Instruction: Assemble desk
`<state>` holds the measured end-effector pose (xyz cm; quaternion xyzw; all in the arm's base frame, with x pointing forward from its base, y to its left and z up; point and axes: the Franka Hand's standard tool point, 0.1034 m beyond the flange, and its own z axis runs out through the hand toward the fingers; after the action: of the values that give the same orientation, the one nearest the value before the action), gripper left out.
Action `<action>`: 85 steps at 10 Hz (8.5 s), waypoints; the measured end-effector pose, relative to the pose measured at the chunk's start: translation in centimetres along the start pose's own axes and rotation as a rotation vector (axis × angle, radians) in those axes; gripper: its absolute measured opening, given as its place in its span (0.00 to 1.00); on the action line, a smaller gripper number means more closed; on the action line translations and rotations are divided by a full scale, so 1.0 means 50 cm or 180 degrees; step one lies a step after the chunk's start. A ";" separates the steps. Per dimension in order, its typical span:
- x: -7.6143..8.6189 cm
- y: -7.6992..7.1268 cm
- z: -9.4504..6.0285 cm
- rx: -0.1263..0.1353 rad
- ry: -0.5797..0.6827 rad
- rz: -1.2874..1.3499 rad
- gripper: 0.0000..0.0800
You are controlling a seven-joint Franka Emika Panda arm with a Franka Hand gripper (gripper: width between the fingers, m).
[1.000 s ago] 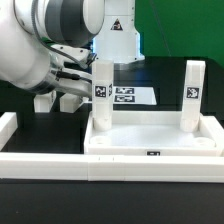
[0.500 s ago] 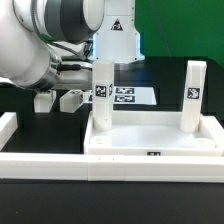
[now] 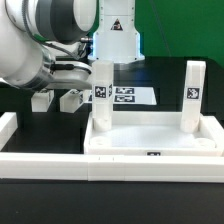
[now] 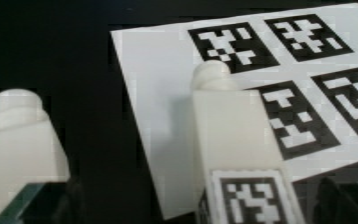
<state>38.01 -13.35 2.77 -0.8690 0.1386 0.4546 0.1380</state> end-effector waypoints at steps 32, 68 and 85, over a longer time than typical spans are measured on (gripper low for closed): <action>0.028 -0.061 0.013 0.0445 -0.0020 0.0658 0.81; 0.047 -0.089 -0.314 -0.0344 0.3059 -0.0472 0.36; 0.041 -0.457 -0.402 -0.0487 0.3293 -0.0854 0.36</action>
Offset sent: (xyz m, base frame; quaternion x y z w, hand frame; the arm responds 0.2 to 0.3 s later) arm 0.0076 0.0119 0.0183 -0.0053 -0.0326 0.0282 0.9991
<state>62.61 0.17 14.69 -0.9970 0.0428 -0.0456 0.0449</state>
